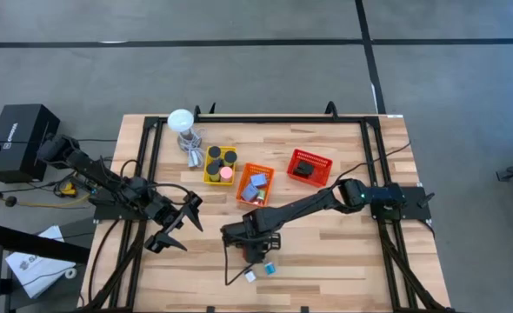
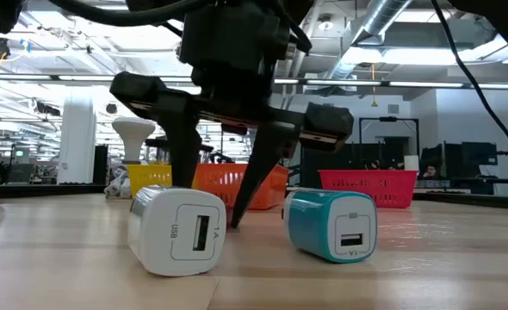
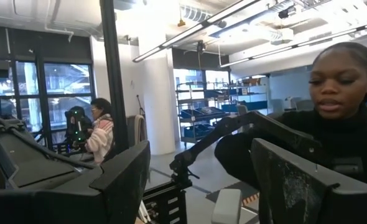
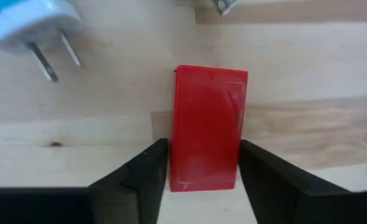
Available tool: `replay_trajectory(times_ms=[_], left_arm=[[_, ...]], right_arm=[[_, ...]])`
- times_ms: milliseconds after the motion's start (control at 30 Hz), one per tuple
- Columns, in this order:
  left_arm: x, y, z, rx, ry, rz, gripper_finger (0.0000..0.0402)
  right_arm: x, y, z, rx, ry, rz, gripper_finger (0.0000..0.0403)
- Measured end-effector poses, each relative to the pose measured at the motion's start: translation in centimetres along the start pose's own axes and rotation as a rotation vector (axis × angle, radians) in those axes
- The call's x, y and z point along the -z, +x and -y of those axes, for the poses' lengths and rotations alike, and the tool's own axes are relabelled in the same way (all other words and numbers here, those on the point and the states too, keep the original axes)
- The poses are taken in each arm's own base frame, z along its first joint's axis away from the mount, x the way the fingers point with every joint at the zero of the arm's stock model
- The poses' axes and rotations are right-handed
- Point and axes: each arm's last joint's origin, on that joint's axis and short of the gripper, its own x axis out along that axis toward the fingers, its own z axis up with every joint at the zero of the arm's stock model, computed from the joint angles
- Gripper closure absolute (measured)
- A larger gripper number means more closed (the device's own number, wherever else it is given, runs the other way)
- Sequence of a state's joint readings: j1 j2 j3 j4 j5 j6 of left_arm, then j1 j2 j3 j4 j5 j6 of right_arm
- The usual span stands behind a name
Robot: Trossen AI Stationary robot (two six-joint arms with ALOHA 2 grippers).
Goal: Pick & Place Office items
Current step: Put the red digital clock into the red bin
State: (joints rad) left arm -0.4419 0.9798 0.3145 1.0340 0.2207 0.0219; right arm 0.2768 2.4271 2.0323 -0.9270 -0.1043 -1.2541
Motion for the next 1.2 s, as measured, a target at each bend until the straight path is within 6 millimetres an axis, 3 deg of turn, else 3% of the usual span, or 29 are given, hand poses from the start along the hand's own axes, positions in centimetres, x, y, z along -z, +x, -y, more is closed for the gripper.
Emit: replay_trajectory(times_ms=[200, 667, 1000, 1200], left_arm=[[0.0, 0.0, 0.0, 0.000, 0.000, 0.000, 0.0128], [0.0, 0.0, 0.0, 0.001, 0.000, -0.001, 0.0128], [0.0, 0.0, 0.0, 0.001, 0.000, -0.001, 0.0128], [0.0, 0.0, 0.0, 0.002, 0.000, -0.001, 0.0128]], right_arm=[[-0.3, 0.0, -0.1, -0.014, -0.007, 0.052, 0.0251], [-0.7, 0.1, -0.2, -0.019, 0.055, 0.055, 0.0187], [-1.0, 0.1, 0.0, -0.003, 0.050, 0.094, 0.0189], [-0.6, 0.9, 0.1, -0.010, 0.071, 0.096, 0.0228]])
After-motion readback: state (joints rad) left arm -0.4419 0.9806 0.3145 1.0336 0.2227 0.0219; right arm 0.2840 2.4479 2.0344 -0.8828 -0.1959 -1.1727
